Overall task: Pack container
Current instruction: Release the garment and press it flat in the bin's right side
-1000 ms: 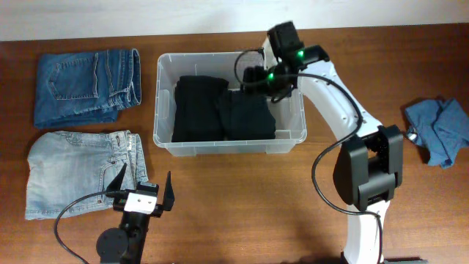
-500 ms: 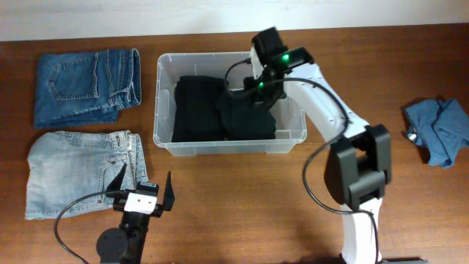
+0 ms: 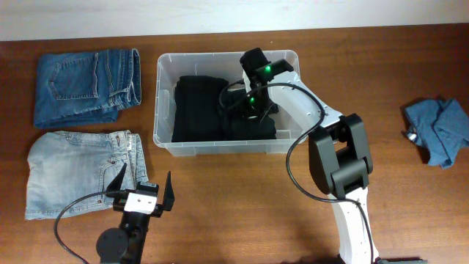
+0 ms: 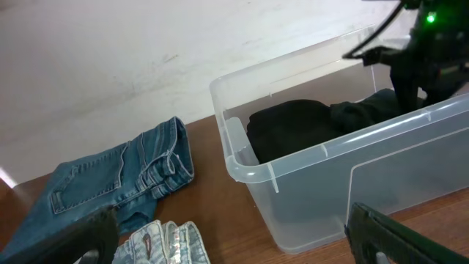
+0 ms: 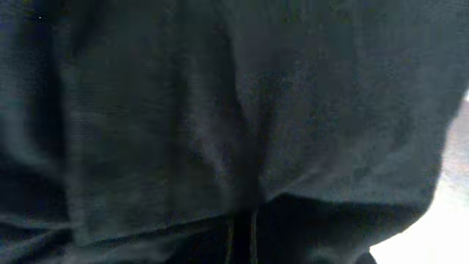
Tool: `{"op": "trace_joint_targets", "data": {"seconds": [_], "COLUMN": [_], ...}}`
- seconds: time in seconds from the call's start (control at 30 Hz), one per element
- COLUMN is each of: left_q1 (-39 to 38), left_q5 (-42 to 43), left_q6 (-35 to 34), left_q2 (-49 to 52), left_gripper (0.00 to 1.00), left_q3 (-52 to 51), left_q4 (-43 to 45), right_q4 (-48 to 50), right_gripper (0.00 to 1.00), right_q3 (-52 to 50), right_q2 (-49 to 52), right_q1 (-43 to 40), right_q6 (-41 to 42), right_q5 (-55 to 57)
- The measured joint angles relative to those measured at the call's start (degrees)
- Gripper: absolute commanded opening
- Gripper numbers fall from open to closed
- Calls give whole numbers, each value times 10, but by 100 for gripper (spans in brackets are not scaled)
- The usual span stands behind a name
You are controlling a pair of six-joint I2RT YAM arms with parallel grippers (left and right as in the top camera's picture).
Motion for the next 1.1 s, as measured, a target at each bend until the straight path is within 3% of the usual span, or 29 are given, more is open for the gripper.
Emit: {"op": "trace_joint_targets", "data": {"seconds": [0.47,1.1], "left_q1": [0,0], "left_q5": [0,0], "left_q6": [0,0], "left_q2": [0,0], "left_gripper": [99,99], "left_q3": [0,0], "left_q4": [0,0], "right_q4": [0,73], "right_gripper": [5,5], "right_q3": [40,26], "right_q2": [-42,26], "right_q1": [44,46], "right_q6": [21,32], "right_q5": [1,11]}}
